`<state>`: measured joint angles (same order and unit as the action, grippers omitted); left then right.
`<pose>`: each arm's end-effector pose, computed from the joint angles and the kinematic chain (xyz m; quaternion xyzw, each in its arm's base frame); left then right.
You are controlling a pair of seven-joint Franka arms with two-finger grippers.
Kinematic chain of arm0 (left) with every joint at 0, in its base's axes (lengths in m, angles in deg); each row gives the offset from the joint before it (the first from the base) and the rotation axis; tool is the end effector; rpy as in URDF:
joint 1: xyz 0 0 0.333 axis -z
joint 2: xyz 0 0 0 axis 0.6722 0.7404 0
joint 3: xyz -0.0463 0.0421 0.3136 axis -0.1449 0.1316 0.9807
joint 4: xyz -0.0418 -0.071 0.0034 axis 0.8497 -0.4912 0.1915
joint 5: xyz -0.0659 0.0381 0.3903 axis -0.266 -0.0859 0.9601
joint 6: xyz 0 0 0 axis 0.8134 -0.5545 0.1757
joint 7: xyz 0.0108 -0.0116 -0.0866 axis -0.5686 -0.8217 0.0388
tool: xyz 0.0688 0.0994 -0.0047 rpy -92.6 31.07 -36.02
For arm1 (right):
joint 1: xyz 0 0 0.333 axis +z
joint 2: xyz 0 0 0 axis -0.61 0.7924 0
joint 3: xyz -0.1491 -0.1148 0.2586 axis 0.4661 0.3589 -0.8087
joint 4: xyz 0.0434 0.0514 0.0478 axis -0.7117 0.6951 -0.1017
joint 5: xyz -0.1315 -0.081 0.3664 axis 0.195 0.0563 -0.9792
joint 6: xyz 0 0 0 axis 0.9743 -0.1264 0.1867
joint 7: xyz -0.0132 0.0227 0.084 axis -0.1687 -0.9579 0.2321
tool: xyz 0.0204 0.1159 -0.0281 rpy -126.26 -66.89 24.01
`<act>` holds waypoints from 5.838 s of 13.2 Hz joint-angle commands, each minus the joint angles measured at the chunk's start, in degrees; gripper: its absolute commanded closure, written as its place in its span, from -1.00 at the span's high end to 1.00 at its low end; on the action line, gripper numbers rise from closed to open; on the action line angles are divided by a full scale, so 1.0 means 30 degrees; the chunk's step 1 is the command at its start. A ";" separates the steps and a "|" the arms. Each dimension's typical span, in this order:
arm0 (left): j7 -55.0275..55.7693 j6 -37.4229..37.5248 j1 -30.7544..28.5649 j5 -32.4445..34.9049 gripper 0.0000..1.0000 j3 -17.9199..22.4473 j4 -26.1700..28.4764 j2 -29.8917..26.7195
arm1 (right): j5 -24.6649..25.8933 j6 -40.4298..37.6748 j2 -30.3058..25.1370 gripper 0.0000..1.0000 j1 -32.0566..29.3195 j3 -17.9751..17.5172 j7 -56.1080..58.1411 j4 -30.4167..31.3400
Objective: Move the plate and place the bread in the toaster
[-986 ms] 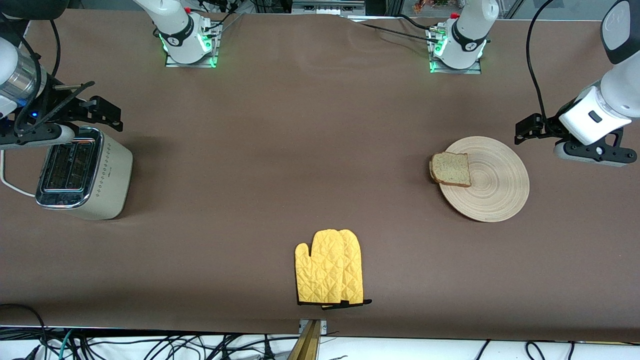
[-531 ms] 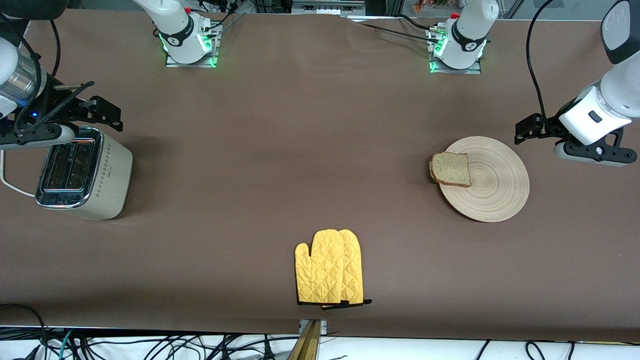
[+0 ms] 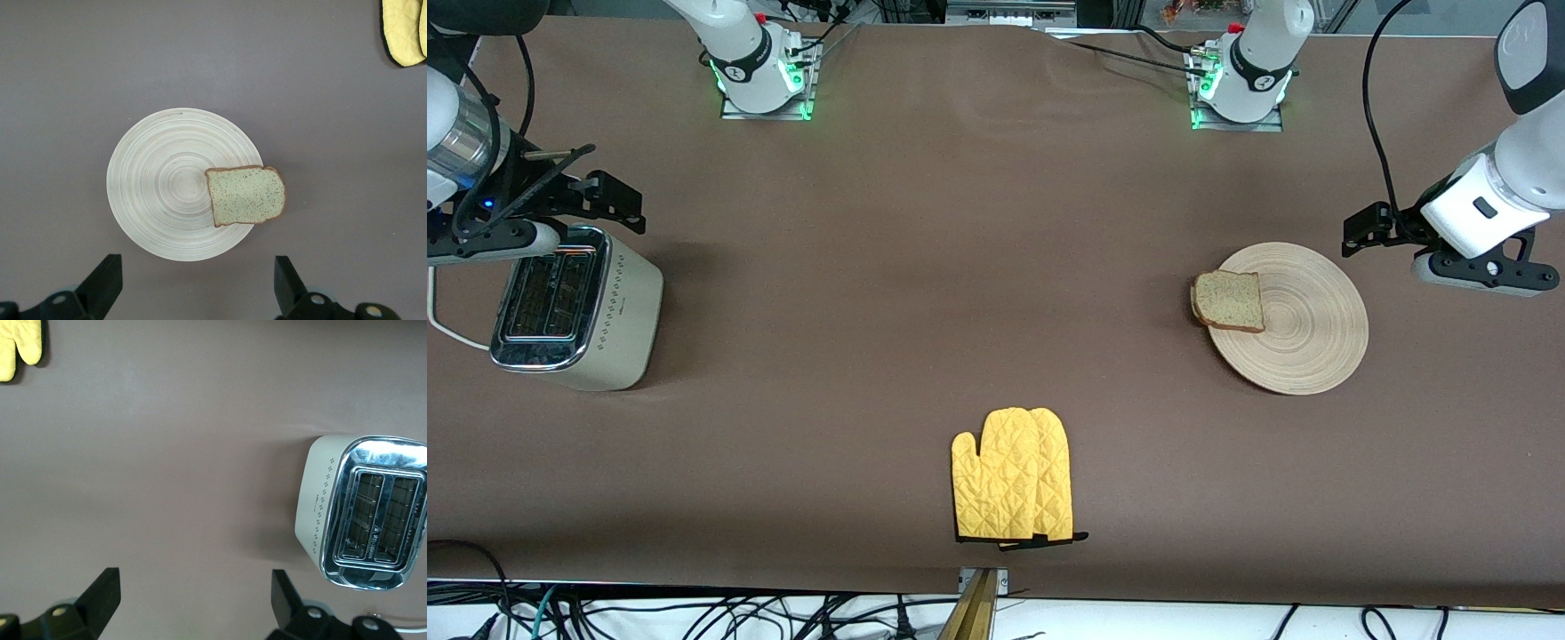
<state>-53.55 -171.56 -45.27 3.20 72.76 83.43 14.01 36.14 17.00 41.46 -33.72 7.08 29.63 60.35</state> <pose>0.5741 -0.0234 0.5322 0.9976 -0.0596 -0.0339 0.0123 0.5814 0.0690 0.5930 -0.9982 -0.0551 0.0226 0.0072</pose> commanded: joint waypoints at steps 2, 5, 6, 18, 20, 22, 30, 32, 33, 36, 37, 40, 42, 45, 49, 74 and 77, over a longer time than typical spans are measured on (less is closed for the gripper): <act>0.0156 0.0112 -0.0248 0.0478 1.00 -0.0267 -0.0277 0.0117 | -0.0143 -0.0266 -0.0080 1.00 0.0027 -0.0007 -0.0327 -0.0243; 0.0156 0.0112 -0.0248 0.0478 1.00 -0.0267 -0.0277 0.0089 | -0.0143 -0.0266 -0.0080 1.00 0.0027 -0.0007 -0.0327 -0.0243; 0.0156 0.0112 -0.0248 0.0478 1.00 -0.0267 -0.0277 0.0117 | -0.0143 -0.0266 -0.0080 1.00 0.0027 -0.0007 -0.0327 -0.0243; 0.0127 0.0200 -0.0335 0.0449 1.00 -0.0238 -0.0277 0.0118 | -0.0143 -0.0266 -0.0109 1.00 0.0056 -0.0036 -0.0326 -0.0243; 0.0127 0.0170 -0.0453 0.0361 1.00 -0.0238 -0.0277 0.0234 | -0.0143 -0.0266 -0.0080 1.00 0.0056 -0.0036 -0.0269 -0.0243; 0.0127 0.0171 -0.0482 0.0361 1.00 -0.0267 -0.0277 0.0264 | -0.0143 -0.0266 -0.0080 1.00 0.0056 -0.0036 -0.0298 -0.0243; -0.6331 0.0082 -0.5891 -0.4403 1.00 -0.0238 -0.1536 0.3714 | -0.0143 -0.0266 -0.0080 1.00 0.0027 -0.0036 -0.0269 -0.0243; -0.9701 0.0082 -0.7419 -0.5493 1.00 -0.0238 -0.1566 0.5033 | -0.0143 -0.0237 -0.0080 1.00 0.0027 -0.0036 -0.0211 -0.0243; -1.0761 0.0053 -0.8005 -0.6252 1.00 -0.0238 -0.1566 0.5736 | -0.0143 -0.0179 -0.0109 1.00 0.0056 -0.0036 -0.0210 -0.0243; -1.3543 0.0082 -0.9793 -0.8889 1.00 -0.0238 -0.1566 0.8574 | -0.0143 -0.0207 -0.0080 1.00 0.0027 -0.0036 -0.0181 -0.0243; -1.4773 0.0082 -1.0408 -0.9216 1.00 -0.0238 -0.1566 0.9658 | -0.0143 -0.0236 -0.0109 1.00 0.0056 -0.0036 -0.0181 -0.0243; -1.7180 -0.0296 -1.1261 -0.9219 1.00 -0.0180 -0.1740 1.1626 | -0.0143 -0.0237 -0.0080 1.00 0.0027 -0.0036 -0.0153 -0.0243; -1.7451 -0.0532 -1.1790 -0.9655 1.00 -0.0208 -0.2034 1.2856 | -0.0143 -0.0237 -0.0080 1.00 0.0056 -0.0036 -0.0209 -0.0243; -1.7422 -0.0562 -1.1761 -1.1003 1.00 -0.0179 -0.2123 1.3855 | -0.0143 -0.0207 -0.0080 1.00 0.0056 -0.0036 -0.0152 -0.0243; -1.7217 -0.1001 -1.1586 -1.1504 0.99 -0.0208 -0.2006 1.4354 | -0.0143 -0.0237 -0.0109 1.00 0.0027 -0.0036 -0.0181 -0.0243; -1.2852 -0.2287 -0.5237 -1.8646 -1.00 -0.2640 -0.1713 1.5411 | -0.0172 -0.0266 -0.0080 1.00 -0.0002 -0.0007 -0.0152 -0.0243; -1.2910 -0.3168 -0.3096 -1.9968 -1.00 -0.2640 -0.1742 1.5411 | -0.0143 -0.0266 -0.0051 1.00 -0.0060 0.0022 -0.0005 -0.0243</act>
<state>-92.35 -180.90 -57.59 -53.55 64.72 78.30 60.76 36.14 16.99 41.46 -33.63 7.09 29.63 60.28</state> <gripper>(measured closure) 0.885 0.000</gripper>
